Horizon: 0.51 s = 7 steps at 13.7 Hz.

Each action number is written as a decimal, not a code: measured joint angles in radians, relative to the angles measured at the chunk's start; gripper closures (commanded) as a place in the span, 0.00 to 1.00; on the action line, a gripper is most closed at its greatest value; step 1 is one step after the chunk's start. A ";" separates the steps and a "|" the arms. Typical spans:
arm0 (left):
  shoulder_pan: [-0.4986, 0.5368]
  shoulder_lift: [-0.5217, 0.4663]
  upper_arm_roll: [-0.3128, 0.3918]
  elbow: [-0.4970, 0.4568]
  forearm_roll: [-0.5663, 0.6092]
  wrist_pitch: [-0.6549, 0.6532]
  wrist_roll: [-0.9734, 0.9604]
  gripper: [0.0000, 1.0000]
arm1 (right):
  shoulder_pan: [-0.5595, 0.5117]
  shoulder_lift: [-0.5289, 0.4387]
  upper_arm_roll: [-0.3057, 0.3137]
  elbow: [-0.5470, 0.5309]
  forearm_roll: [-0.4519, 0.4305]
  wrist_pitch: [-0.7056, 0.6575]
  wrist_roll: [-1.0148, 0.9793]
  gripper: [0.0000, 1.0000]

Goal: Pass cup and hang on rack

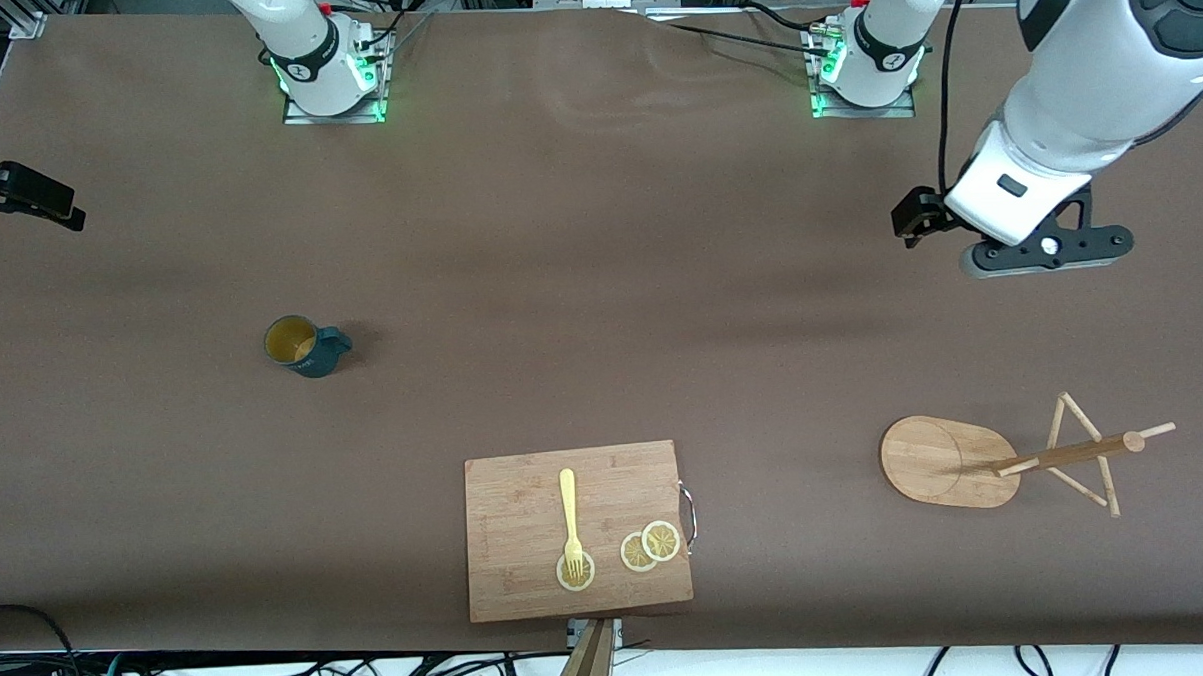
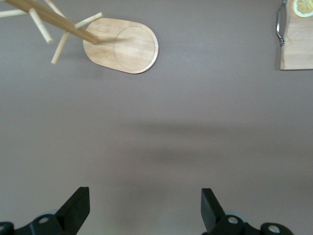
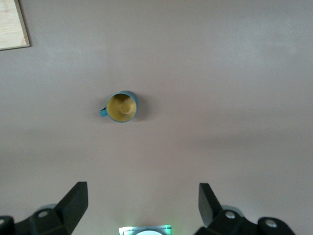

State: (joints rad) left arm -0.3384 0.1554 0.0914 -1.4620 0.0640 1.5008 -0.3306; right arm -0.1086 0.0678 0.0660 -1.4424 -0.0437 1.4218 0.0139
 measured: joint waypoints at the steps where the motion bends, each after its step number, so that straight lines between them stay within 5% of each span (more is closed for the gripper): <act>1: 0.015 0.001 0.002 0.000 0.000 0.001 0.000 0.00 | 0.000 0.000 0.000 0.000 0.000 0.000 0.000 0.00; 7: 0.130 0.007 0.006 0.000 0.001 0.027 0.002 0.00 | -0.001 0.000 0.000 0.000 0.000 0.000 0.000 0.00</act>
State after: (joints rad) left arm -0.2082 0.1624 0.0973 -1.4618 0.0645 1.5279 -0.3286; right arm -0.1091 0.0678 0.0658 -1.4425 -0.0437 1.4218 0.0139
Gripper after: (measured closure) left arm 0.000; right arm 0.000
